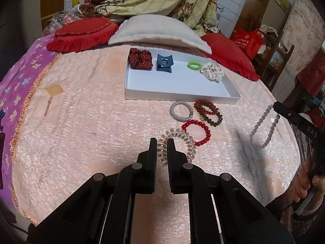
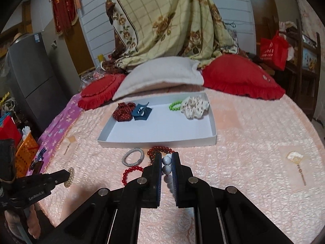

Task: Organize jewelry
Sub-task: 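Carry the coil hair tie and pearl bracelet over the tray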

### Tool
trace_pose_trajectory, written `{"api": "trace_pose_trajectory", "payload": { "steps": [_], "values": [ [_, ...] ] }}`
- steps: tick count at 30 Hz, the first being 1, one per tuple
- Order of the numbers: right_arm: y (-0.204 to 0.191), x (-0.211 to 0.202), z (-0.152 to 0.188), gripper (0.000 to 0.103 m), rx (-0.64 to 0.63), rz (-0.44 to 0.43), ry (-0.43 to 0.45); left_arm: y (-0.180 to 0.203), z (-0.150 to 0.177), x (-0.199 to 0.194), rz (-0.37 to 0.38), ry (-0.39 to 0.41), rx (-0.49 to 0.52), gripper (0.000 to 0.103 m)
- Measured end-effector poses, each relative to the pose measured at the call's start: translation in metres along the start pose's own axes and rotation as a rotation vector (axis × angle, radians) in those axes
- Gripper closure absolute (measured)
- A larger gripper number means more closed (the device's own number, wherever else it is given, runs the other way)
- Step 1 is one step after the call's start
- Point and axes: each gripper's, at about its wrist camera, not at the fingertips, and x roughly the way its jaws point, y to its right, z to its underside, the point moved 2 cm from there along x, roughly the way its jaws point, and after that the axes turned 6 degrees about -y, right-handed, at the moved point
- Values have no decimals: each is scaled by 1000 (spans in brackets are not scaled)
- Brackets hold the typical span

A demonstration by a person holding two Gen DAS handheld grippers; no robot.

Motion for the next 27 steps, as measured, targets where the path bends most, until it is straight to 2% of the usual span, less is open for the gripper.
{"api": "trace_pose_trajectory", "payload": {
  "steps": [9,15,21,27],
  "values": [
    [2,-13,-21,94,-46,35,16,-6,-22,-9,36,0,-13,95],
    [4,-2,-52,94,-87,91,18,-8,-60,-4,-4,9,20,95],
    [6,24,-87,94,-103,125,-1,-8,-106,26,-61,-6,59,95],
    [-4,70,-113,94,-148,169,-49,-17,-136,80,-131,-70,70,95]
  ]
}}
